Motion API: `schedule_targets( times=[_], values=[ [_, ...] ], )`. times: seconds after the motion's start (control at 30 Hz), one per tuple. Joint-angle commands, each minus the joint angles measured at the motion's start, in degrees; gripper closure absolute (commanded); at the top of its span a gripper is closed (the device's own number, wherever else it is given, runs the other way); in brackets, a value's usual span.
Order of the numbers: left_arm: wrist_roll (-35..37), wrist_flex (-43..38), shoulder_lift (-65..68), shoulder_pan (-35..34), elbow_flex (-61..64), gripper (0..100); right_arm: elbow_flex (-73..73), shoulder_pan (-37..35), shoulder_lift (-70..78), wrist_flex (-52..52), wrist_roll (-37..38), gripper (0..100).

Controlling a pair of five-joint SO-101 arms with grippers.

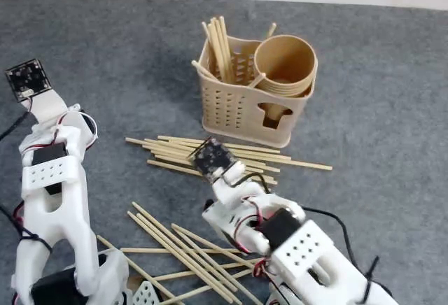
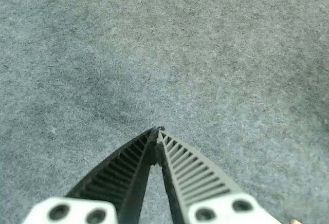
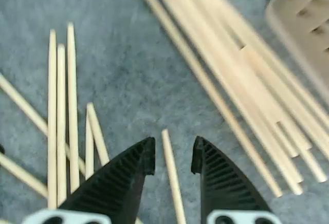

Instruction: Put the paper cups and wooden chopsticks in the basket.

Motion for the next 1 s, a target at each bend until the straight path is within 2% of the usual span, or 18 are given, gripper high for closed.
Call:
schedule_targets(
  times=[0.0, 0.4, 0.63, 0.8, 0.97],
  values=[
    [0.18, -1.05, -1.54, -0.13, -0.31, 99, -0.75, -1.71, 8.13, -1.19, 1.23, 87.9],
    [0.18, -1.05, -1.54, -0.31, -0.31, 99, -4.62, 0.66, 28.00, -7.87, 1.49, 87.9],
    [0.18, -1.05, -1.54, -0.31, -0.31, 99, -4.79, 3.38, 36.53, -10.95, 11.08, 88.2],
    [0.18, -1.05, -1.54, -0.40, -0.31, 99, -9.89, 3.56, 39.78, -8.40, 11.43, 99.8],
    [0.18, -1.05, -1.54, -0.40, -0.31, 99, -12.70, 3.74, 37.67, -1.63, 11.43, 99.2]
  ],
)
